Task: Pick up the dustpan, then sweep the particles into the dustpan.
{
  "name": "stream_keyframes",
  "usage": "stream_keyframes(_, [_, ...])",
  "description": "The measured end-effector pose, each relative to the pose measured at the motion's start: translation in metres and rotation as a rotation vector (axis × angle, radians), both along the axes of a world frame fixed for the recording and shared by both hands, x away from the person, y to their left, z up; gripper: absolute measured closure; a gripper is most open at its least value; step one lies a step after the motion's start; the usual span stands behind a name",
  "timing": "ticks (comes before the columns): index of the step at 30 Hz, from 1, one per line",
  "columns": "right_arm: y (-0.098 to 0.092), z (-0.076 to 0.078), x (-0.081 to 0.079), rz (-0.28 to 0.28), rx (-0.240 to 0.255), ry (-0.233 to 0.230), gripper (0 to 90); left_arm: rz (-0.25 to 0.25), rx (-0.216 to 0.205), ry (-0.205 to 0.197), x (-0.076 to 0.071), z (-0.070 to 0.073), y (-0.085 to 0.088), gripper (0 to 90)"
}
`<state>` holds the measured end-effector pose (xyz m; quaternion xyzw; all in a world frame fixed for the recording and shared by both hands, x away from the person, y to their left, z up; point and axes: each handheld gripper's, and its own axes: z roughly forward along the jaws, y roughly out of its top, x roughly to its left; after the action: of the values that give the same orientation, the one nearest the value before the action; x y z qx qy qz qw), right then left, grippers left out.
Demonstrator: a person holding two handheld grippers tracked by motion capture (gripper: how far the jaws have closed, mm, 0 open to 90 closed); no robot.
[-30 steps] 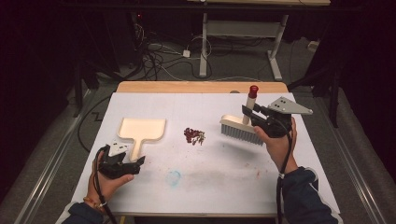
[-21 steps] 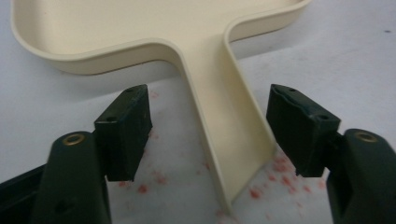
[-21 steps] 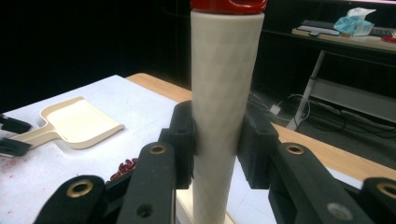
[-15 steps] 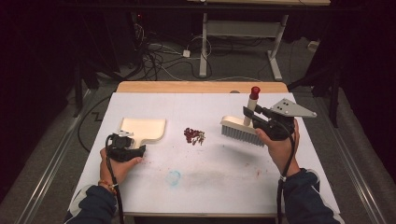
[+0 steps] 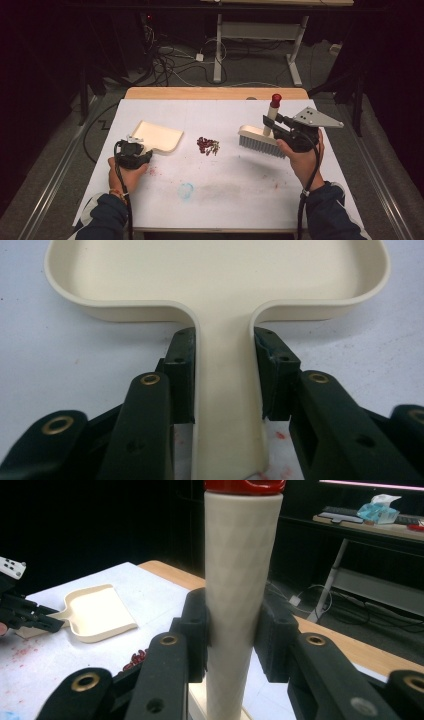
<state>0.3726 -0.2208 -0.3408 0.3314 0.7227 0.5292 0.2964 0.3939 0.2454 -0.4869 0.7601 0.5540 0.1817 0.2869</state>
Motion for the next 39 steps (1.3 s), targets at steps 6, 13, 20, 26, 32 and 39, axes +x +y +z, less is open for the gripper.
stream_keyframes(6, [-0.004, 0.001, -0.001, 0.000, 0.009, 0.001, 69.9, -0.015, 0.038, 0.008, 0.000, 0.006, -0.001, 64.1])
stream_keyframes(13, [-0.007, 0.000, 0.002, -0.008, 0.016, 0.008, 69.9, -0.044, 0.034, 0.006, -0.001, 0.015, 0.004, 64.3])
stream_keyframes(20, [-0.008, -0.002, 0.005, -0.013, 0.008, 0.014, 69.9, -0.060, 0.049, -0.028, -0.007, 0.029, 0.005, 64.3])
stream_keyframes(26, [-0.009, -0.004, 0.007, -0.015, 0.001, 0.015, 69.9, -0.081, 0.041, -0.046, -0.016, 0.038, 0.009, 64.3])
stream_keyframes(32, [-0.008, -0.005, 0.010, -0.017, 0.000, 0.018, 69.9, -0.106, 0.029, -0.058, -0.032, 0.044, 0.012, 64.3])
stream_keyframes(39, [-0.007, -0.007, 0.014, -0.006, -0.007, 0.022, 70.0, -0.150, 0.021, -0.067, -0.049, 0.054, 0.013, 64.3])
